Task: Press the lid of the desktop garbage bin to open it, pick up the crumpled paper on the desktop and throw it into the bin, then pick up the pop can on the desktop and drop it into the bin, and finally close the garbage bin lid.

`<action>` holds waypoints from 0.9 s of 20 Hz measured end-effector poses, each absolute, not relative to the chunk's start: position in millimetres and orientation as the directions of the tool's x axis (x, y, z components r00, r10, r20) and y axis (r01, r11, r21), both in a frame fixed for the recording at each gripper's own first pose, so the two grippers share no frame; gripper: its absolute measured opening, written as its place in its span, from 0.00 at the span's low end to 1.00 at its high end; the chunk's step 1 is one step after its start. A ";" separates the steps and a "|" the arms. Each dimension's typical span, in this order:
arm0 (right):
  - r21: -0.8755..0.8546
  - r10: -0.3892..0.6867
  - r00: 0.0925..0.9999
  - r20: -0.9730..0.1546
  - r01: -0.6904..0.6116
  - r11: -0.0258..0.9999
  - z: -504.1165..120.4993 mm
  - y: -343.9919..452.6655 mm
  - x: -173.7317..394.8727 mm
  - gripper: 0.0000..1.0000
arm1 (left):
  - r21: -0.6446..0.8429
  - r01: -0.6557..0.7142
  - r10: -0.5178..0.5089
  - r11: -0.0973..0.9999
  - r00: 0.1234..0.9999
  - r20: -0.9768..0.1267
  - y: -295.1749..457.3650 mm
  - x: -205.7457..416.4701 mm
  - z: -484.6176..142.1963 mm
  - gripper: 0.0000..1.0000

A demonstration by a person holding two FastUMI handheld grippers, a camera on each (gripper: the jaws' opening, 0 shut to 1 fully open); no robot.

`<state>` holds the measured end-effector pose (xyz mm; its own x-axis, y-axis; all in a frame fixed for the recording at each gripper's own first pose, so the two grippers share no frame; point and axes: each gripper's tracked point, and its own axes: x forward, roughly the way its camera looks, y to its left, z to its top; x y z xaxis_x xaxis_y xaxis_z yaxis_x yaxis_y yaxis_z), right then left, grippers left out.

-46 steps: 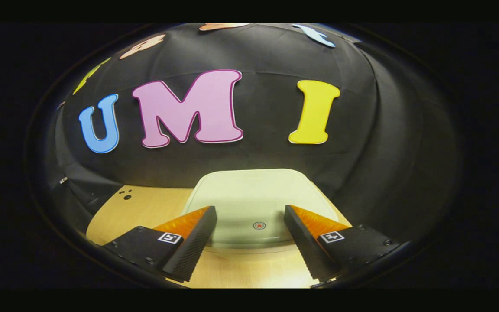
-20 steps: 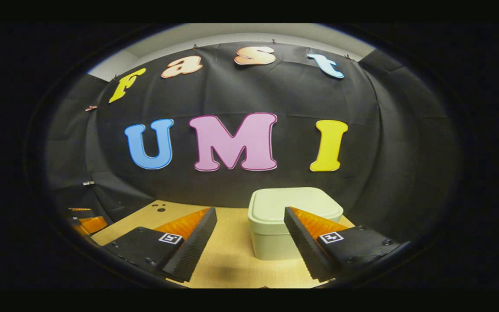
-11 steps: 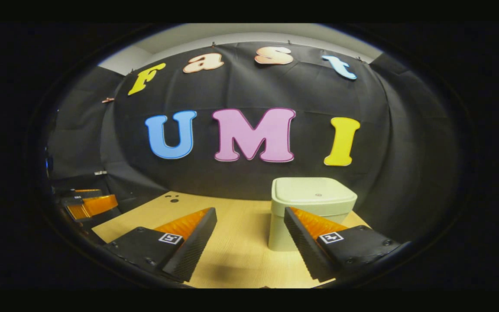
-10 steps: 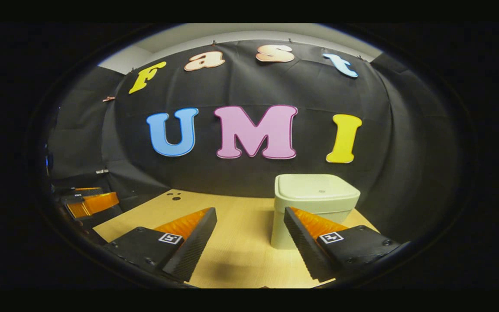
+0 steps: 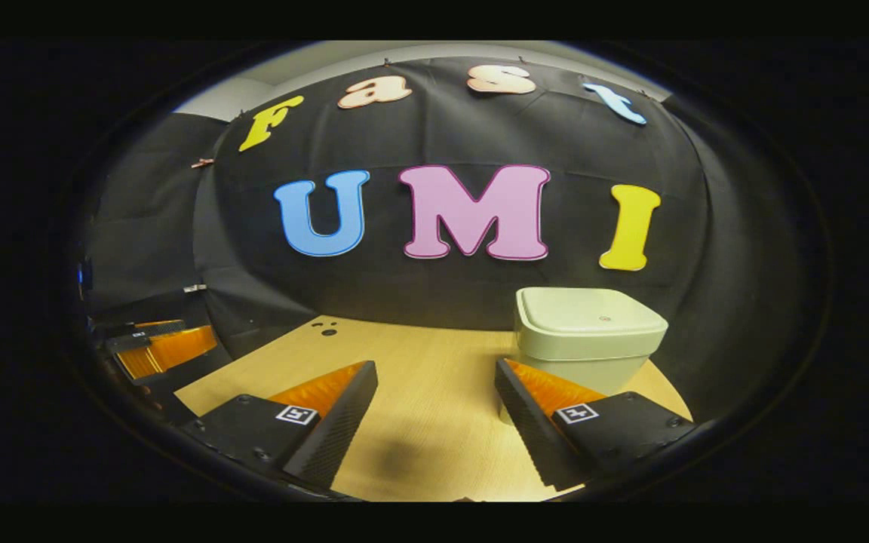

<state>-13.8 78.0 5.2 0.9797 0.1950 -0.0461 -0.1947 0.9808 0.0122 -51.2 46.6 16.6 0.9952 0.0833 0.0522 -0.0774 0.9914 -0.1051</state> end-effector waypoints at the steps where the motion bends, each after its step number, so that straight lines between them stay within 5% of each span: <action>1: 0.015 0.198 0.979 -0.043 -0.197 0.980 5.8 79.5 -12.2 0.98 | -0.106 -0.080 0.086 0.991 0.995 0.050 48.0 -50.7 15.9 0.96; 18: 0.032 0.193 0.978 -0.075 -0.191 0.981 -4.0 82.1 9.6 0.98 | -0.113 -0.083 0.085 0.990 0.996 0.010 49.2 -39.9 5.1 0.96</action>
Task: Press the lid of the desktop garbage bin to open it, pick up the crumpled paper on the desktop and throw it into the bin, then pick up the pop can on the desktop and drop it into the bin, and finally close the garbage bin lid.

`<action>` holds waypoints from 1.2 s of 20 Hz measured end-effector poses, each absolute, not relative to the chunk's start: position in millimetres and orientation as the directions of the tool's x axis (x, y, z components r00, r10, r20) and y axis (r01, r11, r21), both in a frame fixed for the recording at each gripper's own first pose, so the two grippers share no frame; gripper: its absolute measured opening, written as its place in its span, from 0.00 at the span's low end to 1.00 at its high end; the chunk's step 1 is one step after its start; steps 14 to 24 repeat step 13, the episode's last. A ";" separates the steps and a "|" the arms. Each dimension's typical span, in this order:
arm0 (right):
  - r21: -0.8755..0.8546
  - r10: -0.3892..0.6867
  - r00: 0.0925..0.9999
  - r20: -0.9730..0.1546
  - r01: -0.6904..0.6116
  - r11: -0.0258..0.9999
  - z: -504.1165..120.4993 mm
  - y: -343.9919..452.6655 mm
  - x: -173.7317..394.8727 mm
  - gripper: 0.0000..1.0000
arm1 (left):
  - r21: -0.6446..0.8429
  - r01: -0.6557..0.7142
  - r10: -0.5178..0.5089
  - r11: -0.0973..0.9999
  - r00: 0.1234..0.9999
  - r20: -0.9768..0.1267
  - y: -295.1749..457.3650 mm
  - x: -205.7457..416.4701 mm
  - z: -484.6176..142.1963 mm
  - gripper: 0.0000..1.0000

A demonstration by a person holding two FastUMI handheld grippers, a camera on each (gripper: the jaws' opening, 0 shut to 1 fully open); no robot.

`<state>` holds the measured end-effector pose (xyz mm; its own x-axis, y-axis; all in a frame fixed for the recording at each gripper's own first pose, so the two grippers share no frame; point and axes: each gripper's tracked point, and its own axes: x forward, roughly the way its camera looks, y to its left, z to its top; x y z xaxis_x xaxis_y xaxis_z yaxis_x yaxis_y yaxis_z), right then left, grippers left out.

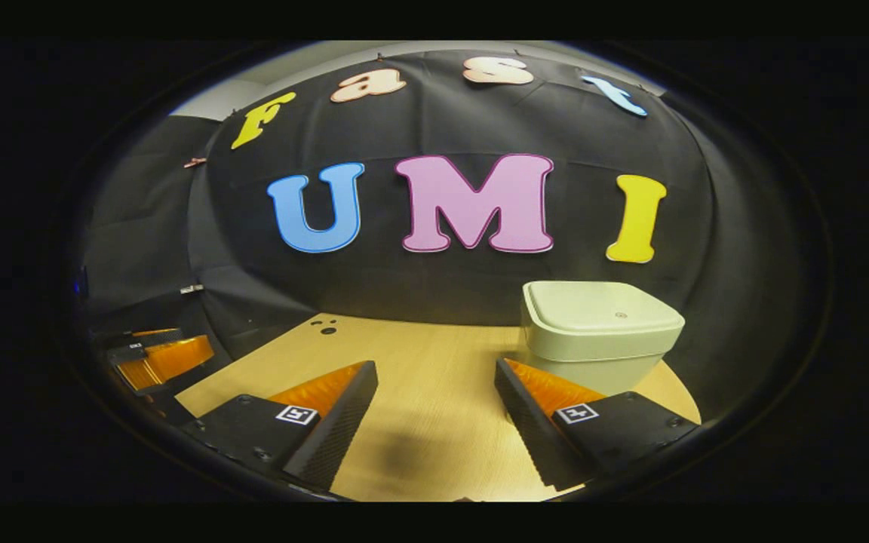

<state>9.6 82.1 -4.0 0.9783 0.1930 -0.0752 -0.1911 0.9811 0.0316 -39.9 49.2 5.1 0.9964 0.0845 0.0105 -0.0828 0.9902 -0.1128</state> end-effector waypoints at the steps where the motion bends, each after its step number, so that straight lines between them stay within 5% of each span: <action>1: 0.032 0.193 0.978 -0.077 -0.191 0.981 -5.8 82.8 10.4 0.98 | -0.117 -0.086 0.087 0.989 0.996 0.004 49.2 -40.2 2.3 0.96; 24: 0.048 0.195 0.970 -0.146 -0.190 0.981 -40.1 84.5 0.8 0.98 | -0.163 -0.129 0.123 0.978 0.991 -0.048 54.7 -54.1 -22.5 0.96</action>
